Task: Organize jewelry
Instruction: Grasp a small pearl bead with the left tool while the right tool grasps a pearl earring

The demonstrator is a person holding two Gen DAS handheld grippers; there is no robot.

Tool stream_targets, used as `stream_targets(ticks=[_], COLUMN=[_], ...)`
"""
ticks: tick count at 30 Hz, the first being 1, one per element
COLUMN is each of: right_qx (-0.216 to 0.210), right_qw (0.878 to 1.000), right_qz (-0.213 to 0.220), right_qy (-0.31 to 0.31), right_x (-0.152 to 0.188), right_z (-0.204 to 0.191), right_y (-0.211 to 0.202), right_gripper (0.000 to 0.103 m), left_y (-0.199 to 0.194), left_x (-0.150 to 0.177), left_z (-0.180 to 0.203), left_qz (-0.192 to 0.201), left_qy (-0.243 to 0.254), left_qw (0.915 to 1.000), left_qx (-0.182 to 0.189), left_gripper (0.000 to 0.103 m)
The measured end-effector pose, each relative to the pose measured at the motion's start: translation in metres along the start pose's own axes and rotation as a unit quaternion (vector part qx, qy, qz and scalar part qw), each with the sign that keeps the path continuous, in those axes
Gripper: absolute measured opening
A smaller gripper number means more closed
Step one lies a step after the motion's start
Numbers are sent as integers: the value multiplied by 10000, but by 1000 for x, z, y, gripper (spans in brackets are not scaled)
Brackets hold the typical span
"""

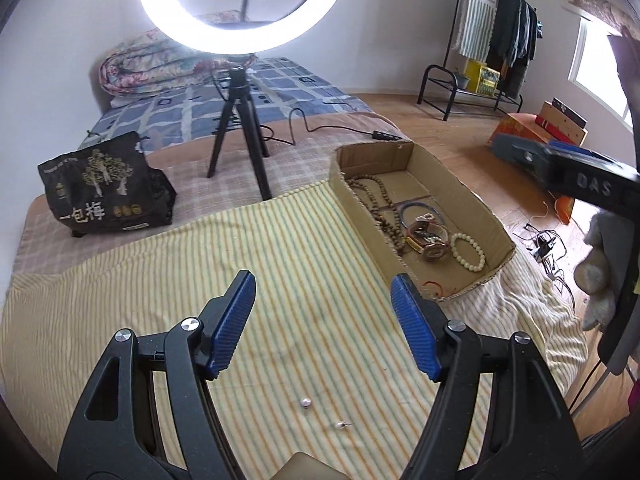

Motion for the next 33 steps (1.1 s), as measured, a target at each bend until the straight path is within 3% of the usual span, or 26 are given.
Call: stream_targets(ticks=[7,19,26,28,30,33], right_qx=[-207,-590,-888,-971,-1073,-1164], right_qw=[9997,9976,9945,9932,9913,9886], right_qz=[66,206,-18,-150,-294,-490], right_qy=[-98,-288,-553,-625,-708,-820], right_x=[11,41,76,87,97,110], right_z=[-10,-31,-45,-48,-52,-58], right_y=[-18,-45,-48,-45,-40,-34], right_gripper=[103,103,99,94,93,93], left_y=[-13,-6,8,14,22,32], left_x=[5,30,50,56,63,71], left_z=[-33,-48,-47,-46,-45,-44], left_qz=[168,-208,-503,-601,-763,-944], left_qy=[-237,91,235,247,257,239], left_qw=[9995,9990,9985,9979,9967,9950], left_qx=[-141,-379,-36,22,118,242], left_gripper=[72,72,72,69,59,51])
Point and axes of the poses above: each gripper's, at about its wrist camera, not at the fingertips, and y roughly the way its jaws point, z to its right, x to its underside, the point moved 3 cm from there along y, roughly the way its jaws point, and after that the axes turned 9 degrees about -z, right-handed, at the moved point
